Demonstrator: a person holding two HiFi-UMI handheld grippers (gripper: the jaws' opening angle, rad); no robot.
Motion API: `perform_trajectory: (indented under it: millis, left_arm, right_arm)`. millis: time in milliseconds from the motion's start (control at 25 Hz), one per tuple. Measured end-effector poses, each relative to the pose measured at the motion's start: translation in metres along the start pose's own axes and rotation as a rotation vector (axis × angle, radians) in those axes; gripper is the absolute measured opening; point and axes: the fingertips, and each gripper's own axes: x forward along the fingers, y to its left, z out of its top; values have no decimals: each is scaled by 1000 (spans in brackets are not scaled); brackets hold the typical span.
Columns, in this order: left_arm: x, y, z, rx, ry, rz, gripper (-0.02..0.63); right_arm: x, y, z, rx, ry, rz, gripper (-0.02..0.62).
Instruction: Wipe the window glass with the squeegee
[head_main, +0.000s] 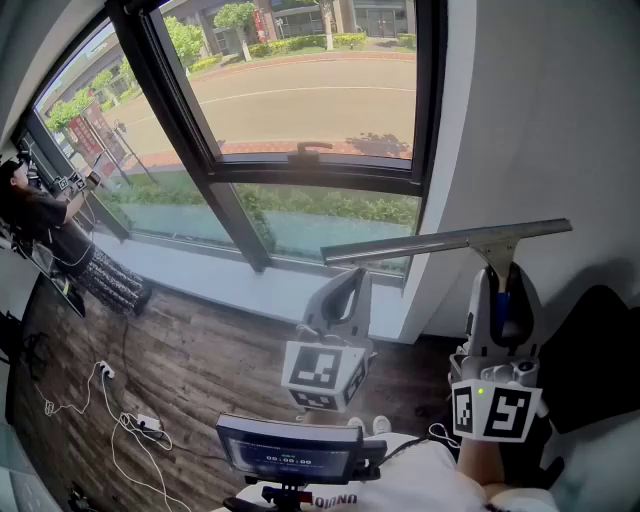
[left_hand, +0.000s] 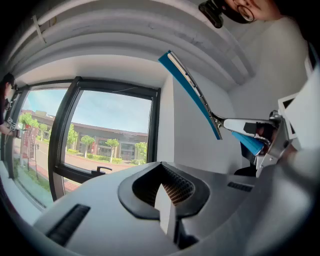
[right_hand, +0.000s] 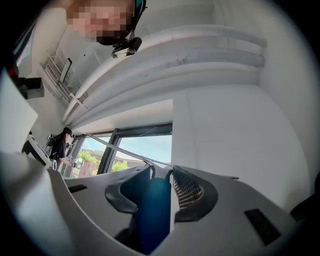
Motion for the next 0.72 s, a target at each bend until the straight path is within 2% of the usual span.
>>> perform_trajectory:
  millis: [240, 720]
  left_arm:
    - [-1, -1, -9, 6, 0, -18, 0]
    - [-9, 6, -10, -1, 10, 4, 0]
  right_arm:
    - [-1, 0, -2, 2, -1, 0, 149]
    - [2, 6, -4, 20, 13, 8, 149]
